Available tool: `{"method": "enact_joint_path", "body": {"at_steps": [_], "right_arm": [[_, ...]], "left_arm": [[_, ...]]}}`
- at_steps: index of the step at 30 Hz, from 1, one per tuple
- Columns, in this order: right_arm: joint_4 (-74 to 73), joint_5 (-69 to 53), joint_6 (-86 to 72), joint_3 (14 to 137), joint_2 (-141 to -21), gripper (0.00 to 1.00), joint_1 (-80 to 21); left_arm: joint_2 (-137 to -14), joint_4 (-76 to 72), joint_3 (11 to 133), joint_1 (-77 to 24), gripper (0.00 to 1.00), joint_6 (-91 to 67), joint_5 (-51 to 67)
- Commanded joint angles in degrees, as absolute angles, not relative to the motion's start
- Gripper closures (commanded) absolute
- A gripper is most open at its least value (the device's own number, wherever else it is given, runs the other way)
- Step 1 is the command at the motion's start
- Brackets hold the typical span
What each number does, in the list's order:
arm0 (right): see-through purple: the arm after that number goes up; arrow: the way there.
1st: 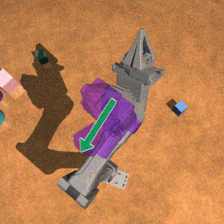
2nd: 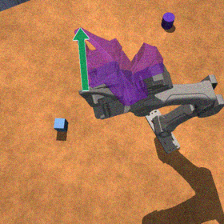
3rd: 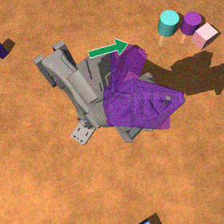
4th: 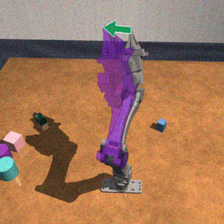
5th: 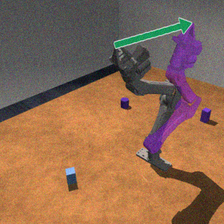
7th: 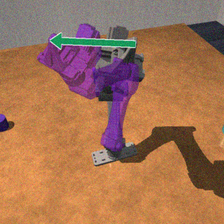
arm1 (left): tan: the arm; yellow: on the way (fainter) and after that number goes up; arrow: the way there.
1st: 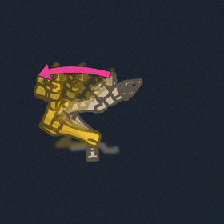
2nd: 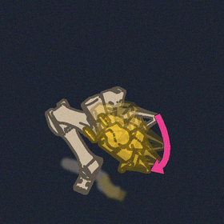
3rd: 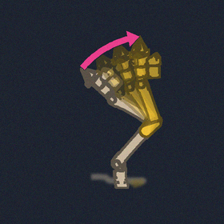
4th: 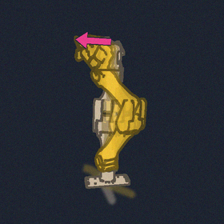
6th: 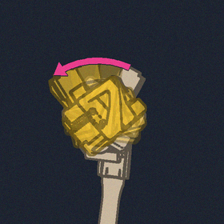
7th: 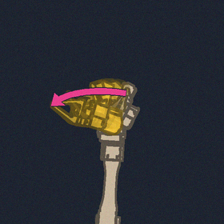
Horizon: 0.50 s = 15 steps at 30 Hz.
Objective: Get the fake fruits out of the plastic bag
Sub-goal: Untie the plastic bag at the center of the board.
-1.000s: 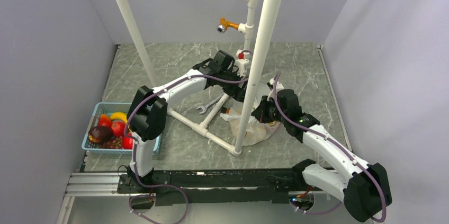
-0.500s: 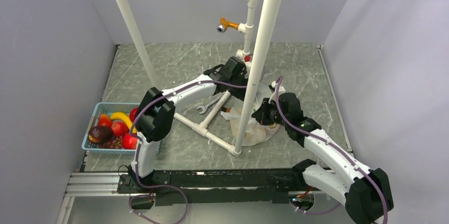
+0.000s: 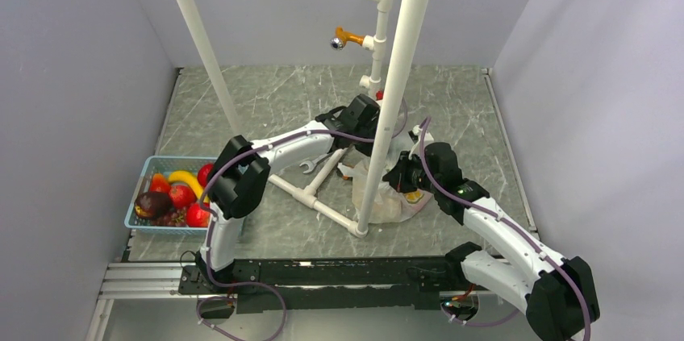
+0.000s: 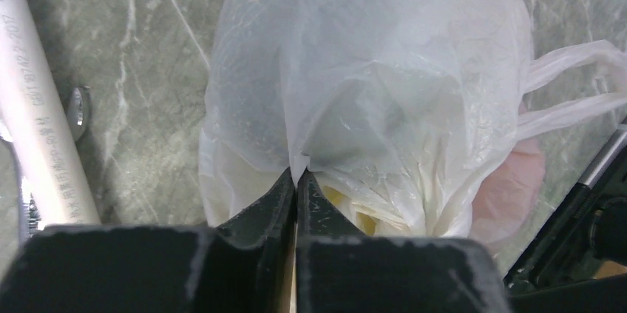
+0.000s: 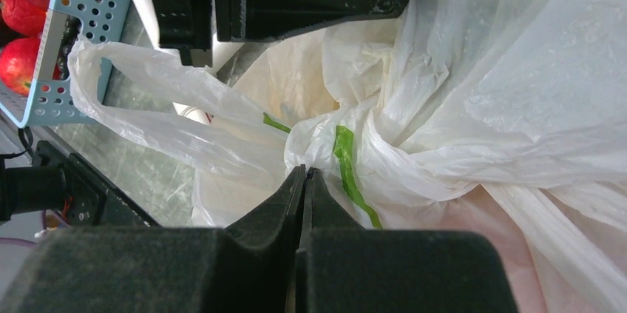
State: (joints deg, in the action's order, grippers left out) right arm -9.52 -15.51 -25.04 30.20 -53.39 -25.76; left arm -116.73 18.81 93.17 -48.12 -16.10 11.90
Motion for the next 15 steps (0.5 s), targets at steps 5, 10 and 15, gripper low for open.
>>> {"method": "enact_joint_path", "body": {"at_steps": [5,10,15], "right_arm": [[-15.5,-10.7,-28.0,30.3,-47.8,1.0,-26.1],[-22.3,-4.9,-30.8,30.4,-44.1,1.0,-26.0],[-26.0,-2.4,-34.7,29.5,-38.5,1.0,-26.1]], "left_arm": [[-110.1,20.5,98.0,-48.4,1.0,-18.9,0.5],[-104.8,17.6,94.6,-48.4,1.0,-24.8,-4.7],[-102.1,19.6,94.6,-48.3,1.0,-30.8,-8.9]]}}
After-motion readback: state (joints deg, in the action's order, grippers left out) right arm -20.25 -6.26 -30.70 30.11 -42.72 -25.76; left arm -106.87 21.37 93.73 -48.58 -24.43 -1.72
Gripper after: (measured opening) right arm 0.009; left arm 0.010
